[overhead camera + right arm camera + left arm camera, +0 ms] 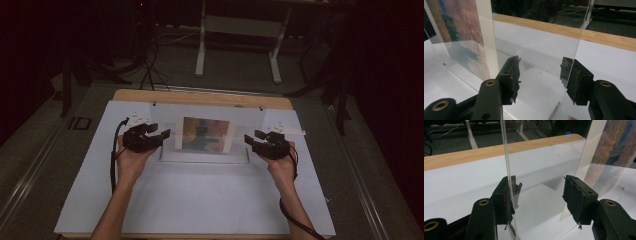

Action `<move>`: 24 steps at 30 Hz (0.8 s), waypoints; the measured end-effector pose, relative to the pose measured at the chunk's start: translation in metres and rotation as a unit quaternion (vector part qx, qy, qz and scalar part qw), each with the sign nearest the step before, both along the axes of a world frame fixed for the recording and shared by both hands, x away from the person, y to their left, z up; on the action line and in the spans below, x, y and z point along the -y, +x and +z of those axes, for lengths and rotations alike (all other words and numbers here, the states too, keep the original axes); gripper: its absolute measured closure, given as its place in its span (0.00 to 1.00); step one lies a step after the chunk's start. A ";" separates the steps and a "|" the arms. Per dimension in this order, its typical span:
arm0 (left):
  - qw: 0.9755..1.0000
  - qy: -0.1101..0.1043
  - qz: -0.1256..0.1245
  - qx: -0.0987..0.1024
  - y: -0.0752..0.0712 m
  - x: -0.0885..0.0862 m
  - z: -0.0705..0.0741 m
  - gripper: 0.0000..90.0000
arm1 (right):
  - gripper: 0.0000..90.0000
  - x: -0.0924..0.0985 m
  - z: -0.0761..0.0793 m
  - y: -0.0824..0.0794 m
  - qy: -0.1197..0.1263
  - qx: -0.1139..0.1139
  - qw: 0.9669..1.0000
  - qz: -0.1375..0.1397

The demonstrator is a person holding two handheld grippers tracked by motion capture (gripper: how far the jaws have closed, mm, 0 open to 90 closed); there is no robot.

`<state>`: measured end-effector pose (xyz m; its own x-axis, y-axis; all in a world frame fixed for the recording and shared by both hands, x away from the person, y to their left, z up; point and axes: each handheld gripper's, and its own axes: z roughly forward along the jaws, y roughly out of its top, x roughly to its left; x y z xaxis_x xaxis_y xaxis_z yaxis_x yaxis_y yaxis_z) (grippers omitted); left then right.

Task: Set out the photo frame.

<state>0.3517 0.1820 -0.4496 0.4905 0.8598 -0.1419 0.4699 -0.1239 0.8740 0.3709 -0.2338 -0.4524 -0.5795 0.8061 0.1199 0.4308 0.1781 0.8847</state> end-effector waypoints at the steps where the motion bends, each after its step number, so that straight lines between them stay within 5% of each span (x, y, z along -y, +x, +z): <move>1: 1.000 0.000 -0.001 0.000 0.000 0.000 0.000 0.48 | 0.54 0.000 0.000 -0.001 0.000 0.000 1.000 0.001; 24: 1.000 0.000 -0.002 -0.001 -0.004 -0.001 0.000 0.48 | 0.56 0.001 -0.001 -0.008 -0.001 0.000 1.000 0.005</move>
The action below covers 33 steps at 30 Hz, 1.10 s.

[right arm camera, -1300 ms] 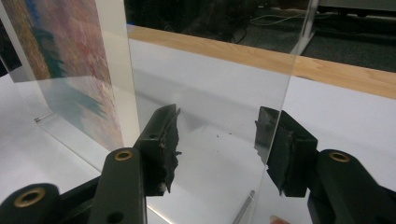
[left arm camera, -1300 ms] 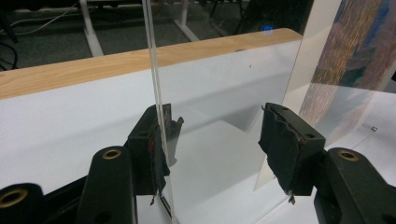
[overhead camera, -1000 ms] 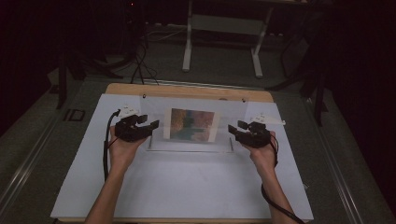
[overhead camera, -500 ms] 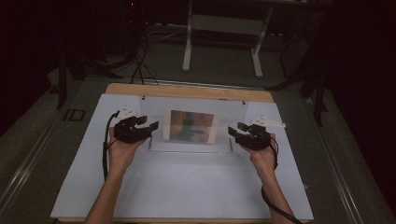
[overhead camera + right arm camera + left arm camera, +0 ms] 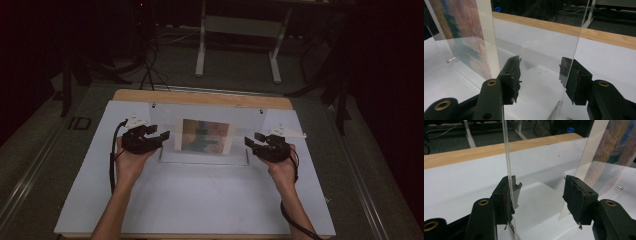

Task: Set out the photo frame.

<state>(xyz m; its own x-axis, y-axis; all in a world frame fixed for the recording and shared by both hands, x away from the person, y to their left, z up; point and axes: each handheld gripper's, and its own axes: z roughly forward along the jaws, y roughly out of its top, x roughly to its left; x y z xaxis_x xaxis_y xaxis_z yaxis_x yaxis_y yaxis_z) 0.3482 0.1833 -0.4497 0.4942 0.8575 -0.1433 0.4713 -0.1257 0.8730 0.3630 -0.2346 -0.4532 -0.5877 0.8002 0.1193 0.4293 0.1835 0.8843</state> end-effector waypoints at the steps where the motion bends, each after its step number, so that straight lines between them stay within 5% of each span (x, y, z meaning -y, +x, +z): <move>1: 1.000 0.000 0.001 0.000 0.000 0.000 0.000 0.48 | 0.56 0.000 0.000 0.000 0.000 0.000 1.000 0.001; 21: 1.000 -0.008 -0.002 0.005 0.001 -0.001 -0.003 0.47 | 0.56 0.003 -0.002 0.002 0.014 -0.004 1.000 0.007; 33: 1.000 -0.018 0.007 0.010 -0.001 -0.002 -0.007 0.41 | 0.48 0.000 -0.001 0.005 0.018 -0.003 1.000 0.011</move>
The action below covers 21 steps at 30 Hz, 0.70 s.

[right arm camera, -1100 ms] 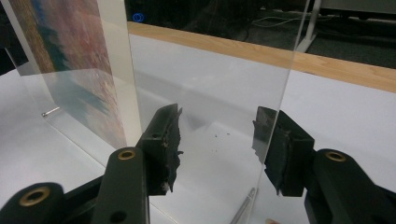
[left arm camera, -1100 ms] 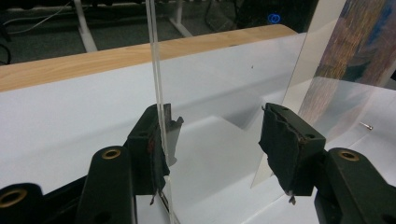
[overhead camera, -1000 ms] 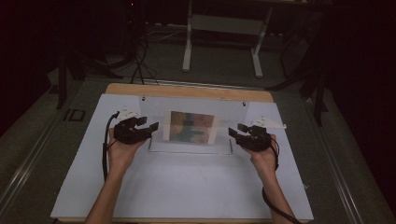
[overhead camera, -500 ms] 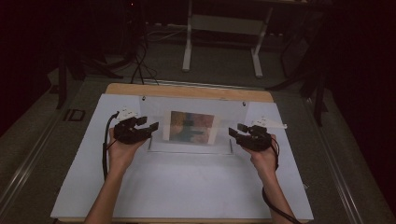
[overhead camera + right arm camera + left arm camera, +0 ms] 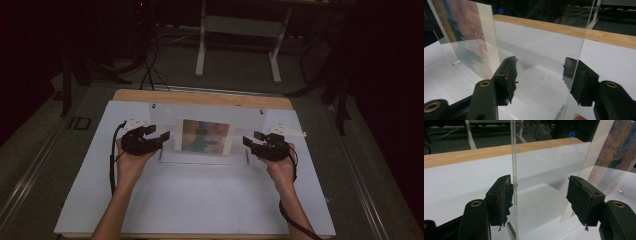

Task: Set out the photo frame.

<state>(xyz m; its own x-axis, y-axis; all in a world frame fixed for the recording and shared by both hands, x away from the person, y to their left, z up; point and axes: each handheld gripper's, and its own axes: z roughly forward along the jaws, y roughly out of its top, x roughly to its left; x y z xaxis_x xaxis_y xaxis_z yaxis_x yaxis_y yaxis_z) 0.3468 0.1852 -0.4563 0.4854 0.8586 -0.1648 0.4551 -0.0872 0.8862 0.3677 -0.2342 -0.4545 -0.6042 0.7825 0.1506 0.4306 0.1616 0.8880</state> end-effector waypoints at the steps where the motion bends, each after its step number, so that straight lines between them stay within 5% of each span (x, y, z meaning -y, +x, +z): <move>1: 1.000 0.000 0.000 0.000 0.000 0.000 0.000 0.41 | 0.48 0.000 0.000 0.000 0.000 0.000 1.000 0.000; 21: 1.000 0.000 -0.004 0.011 -0.014 -0.005 0.007 0.41 | 0.42 0.003 0.007 -0.006 -0.020 0.006 1.000 0.010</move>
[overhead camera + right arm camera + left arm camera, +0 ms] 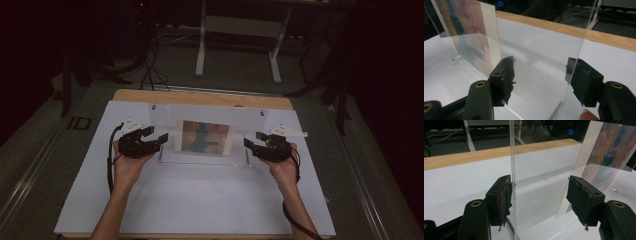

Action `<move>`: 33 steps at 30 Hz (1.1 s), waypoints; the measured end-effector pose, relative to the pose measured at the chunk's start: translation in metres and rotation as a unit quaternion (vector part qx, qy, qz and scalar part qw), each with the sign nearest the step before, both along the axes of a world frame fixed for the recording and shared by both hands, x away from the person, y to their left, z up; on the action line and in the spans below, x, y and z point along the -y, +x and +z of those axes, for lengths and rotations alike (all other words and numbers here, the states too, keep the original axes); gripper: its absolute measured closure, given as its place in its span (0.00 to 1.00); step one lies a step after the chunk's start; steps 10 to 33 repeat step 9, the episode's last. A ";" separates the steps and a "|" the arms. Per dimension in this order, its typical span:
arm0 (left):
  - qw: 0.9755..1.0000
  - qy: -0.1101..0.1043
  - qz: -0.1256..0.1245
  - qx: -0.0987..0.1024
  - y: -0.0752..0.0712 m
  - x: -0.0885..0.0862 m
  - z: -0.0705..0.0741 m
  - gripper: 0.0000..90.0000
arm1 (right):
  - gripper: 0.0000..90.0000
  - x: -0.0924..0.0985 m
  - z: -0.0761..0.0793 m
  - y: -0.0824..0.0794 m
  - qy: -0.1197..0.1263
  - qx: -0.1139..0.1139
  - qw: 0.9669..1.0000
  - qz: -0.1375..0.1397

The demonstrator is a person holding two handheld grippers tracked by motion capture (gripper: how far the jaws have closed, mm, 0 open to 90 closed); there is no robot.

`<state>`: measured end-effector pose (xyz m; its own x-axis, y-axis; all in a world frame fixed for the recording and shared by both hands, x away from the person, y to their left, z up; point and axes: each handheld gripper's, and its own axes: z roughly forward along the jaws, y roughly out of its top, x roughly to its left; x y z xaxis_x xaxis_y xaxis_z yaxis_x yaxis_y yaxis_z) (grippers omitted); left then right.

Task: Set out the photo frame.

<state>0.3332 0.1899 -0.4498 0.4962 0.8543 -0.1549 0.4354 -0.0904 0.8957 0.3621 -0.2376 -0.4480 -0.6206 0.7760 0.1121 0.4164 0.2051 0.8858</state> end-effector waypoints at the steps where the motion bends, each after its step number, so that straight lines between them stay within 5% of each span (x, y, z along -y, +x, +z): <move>1: 1.000 -0.002 0.000 0.002 -0.001 -0.001 0.001 0.41 | 0.42 0.001 0.001 0.000 0.000 0.000 1.000 0.000; 9: 1.000 -0.012 0.007 0.011 -0.014 -0.013 0.005 0.41 | 0.38 0.010 0.006 -0.009 -0.005 0.008 1.000 0.004; 33: 1.000 -0.012 0.007 0.011 -0.014 -0.013 0.005 0.41 | 0.38 0.010 0.006 -0.009 -0.005 0.008 1.000 0.004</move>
